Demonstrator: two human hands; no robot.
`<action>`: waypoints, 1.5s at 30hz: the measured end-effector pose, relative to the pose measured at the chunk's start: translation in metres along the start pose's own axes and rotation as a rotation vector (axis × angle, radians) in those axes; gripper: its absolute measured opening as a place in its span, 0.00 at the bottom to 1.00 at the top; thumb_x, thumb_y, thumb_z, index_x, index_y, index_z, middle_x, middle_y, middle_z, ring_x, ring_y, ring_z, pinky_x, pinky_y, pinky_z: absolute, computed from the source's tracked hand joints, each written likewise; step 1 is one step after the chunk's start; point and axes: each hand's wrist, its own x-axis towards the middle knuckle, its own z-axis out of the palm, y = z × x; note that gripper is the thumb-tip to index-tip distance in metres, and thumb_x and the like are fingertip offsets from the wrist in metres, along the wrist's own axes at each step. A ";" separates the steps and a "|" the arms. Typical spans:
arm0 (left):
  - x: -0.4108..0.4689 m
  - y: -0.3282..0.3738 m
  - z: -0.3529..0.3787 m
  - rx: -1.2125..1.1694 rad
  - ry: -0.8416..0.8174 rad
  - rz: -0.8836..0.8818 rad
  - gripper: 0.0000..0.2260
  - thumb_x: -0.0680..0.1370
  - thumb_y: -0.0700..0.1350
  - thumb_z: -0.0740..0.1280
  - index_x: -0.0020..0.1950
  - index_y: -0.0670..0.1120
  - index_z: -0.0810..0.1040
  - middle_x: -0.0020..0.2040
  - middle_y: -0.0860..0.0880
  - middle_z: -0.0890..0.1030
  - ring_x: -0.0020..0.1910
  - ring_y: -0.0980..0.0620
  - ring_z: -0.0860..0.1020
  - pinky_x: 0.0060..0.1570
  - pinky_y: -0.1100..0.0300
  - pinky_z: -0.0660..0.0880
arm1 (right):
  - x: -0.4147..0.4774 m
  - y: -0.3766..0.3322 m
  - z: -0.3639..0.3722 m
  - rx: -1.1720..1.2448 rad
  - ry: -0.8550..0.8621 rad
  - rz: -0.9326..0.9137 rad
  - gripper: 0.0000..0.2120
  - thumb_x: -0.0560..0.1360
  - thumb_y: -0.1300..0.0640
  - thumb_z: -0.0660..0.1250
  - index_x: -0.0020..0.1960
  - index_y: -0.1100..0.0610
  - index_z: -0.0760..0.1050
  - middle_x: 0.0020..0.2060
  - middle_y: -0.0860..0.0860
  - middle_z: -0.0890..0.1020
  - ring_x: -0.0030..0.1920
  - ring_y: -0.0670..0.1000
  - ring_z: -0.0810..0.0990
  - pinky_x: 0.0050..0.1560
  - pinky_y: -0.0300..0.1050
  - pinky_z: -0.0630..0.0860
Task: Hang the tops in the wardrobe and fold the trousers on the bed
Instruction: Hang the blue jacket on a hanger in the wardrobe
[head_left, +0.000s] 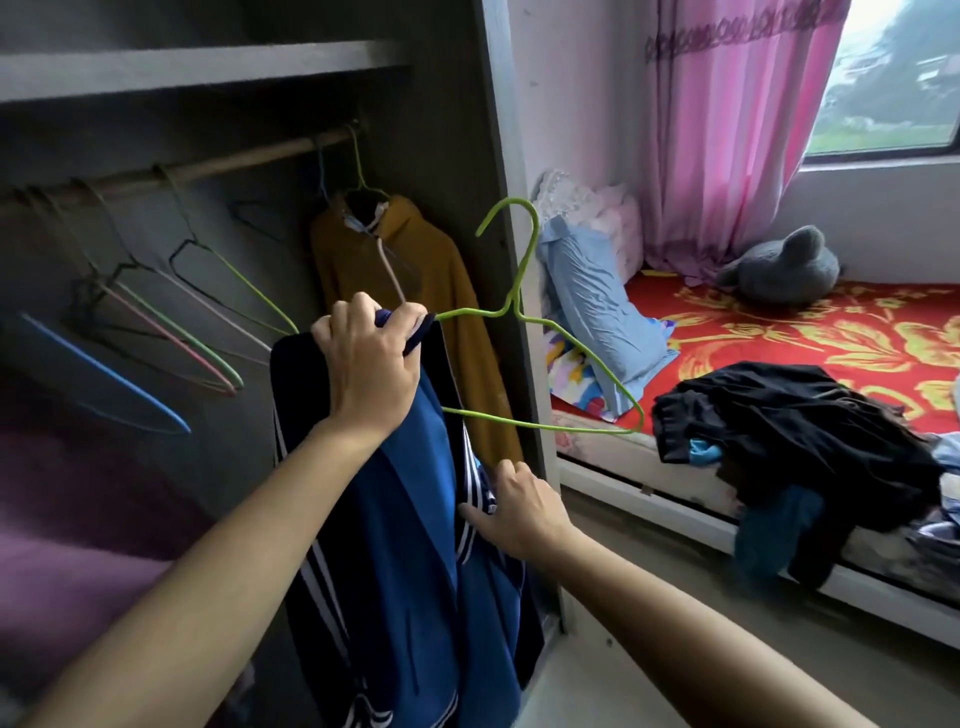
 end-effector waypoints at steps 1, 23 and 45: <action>-0.002 -0.003 -0.003 0.016 0.011 -0.007 0.09 0.75 0.42 0.69 0.55 0.49 0.81 0.44 0.43 0.72 0.46 0.41 0.72 0.50 0.44 0.66 | 0.003 -0.001 0.000 0.021 -0.017 0.025 0.24 0.73 0.33 0.63 0.54 0.54 0.71 0.48 0.50 0.76 0.49 0.56 0.80 0.41 0.47 0.71; -0.058 -0.071 -0.006 -0.111 -0.150 -0.170 0.11 0.75 0.43 0.66 0.56 0.50 0.80 0.45 0.46 0.71 0.49 0.42 0.72 0.50 0.51 0.57 | 0.036 0.047 -0.048 0.570 0.006 0.204 0.07 0.85 0.57 0.56 0.53 0.56 0.72 0.42 0.59 0.77 0.43 0.57 0.76 0.49 0.54 0.72; -0.040 -0.089 -0.009 -0.405 -0.200 -0.205 0.17 0.75 0.40 0.59 0.59 0.41 0.83 0.40 0.41 0.75 0.46 0.38 0.76 0.51 0.39 0.73 | 0.057 0.075 -0.163 0.965 -0.374 0.387 0.09 0.80 0.55 0.63 0.47 0.58 0.79 0.28 0.49 0.80 0.23 0.44 0.75 0.21 0.36 0.67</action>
